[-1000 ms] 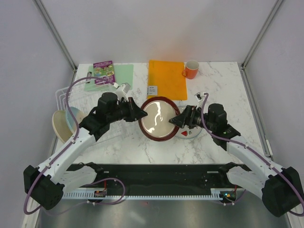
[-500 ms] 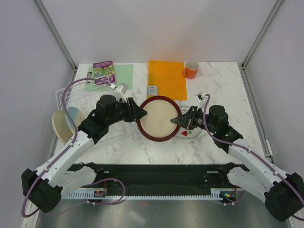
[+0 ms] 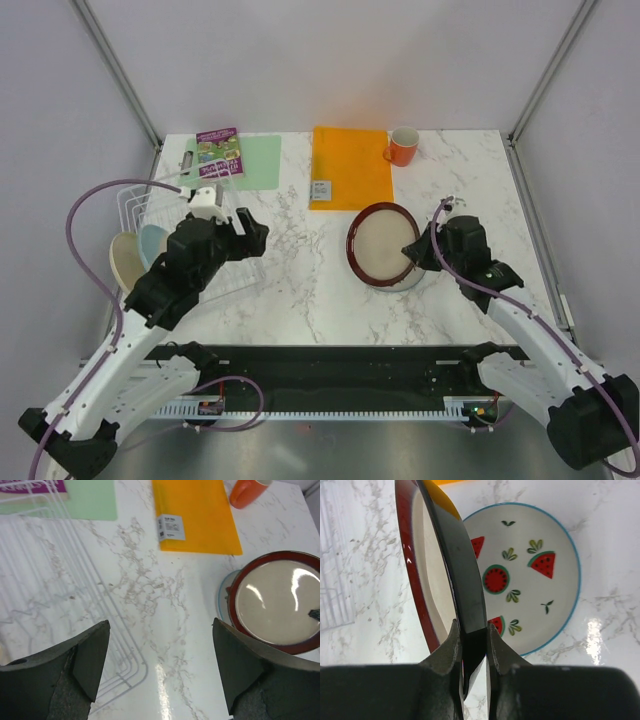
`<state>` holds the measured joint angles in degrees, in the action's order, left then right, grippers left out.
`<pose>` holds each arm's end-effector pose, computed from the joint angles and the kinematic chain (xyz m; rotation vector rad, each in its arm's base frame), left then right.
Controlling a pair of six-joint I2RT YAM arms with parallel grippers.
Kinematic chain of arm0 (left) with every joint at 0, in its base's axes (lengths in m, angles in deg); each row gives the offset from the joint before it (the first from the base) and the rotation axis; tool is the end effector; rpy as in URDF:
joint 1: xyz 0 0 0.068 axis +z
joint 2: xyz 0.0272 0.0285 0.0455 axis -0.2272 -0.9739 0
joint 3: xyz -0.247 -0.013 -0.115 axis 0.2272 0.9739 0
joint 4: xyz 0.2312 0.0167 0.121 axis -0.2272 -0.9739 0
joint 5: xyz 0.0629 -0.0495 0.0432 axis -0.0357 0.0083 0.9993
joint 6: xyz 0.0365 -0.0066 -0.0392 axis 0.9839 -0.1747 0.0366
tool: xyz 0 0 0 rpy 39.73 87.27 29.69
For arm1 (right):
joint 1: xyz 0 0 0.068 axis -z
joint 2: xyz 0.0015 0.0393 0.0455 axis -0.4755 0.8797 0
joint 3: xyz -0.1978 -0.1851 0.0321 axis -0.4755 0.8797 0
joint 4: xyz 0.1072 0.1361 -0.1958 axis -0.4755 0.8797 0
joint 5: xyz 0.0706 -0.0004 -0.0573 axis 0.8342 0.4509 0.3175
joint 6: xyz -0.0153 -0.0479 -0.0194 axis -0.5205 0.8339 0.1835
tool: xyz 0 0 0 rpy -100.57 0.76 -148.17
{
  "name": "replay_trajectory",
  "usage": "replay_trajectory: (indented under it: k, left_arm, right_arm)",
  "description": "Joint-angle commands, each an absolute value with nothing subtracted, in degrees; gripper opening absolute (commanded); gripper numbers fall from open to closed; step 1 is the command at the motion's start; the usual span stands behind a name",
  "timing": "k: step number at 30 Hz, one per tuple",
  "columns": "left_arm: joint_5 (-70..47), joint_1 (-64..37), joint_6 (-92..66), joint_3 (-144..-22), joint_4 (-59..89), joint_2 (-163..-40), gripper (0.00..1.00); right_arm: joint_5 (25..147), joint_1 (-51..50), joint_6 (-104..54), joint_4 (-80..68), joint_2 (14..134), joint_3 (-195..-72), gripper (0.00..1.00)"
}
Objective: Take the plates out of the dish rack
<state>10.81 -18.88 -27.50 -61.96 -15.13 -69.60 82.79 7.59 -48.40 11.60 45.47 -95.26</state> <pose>0.1457 -0.0810 0.3482 -0.0551 1.9448 -0.4399 0.1887 0.0742 0.2578 0.1426 2.2054 0.5831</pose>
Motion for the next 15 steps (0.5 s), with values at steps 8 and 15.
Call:
replay_trajectory:
  k: [8, 15]
  left_arm:
    - [27.96, -18.95, -17.24, -67.45, -25.96, -64.33, 0.91]
    - [31.39, -18.95, -17.76, -67.89, -28.25, -65.11, 0.92]
  right_arm:
    - [94.46, 20.91, -49.45, -1.61, 50.76, -94.79, 0.00]
    - [104.40, 22.50, -53.84, -8.91, 55.24, -90.49, 0.00]
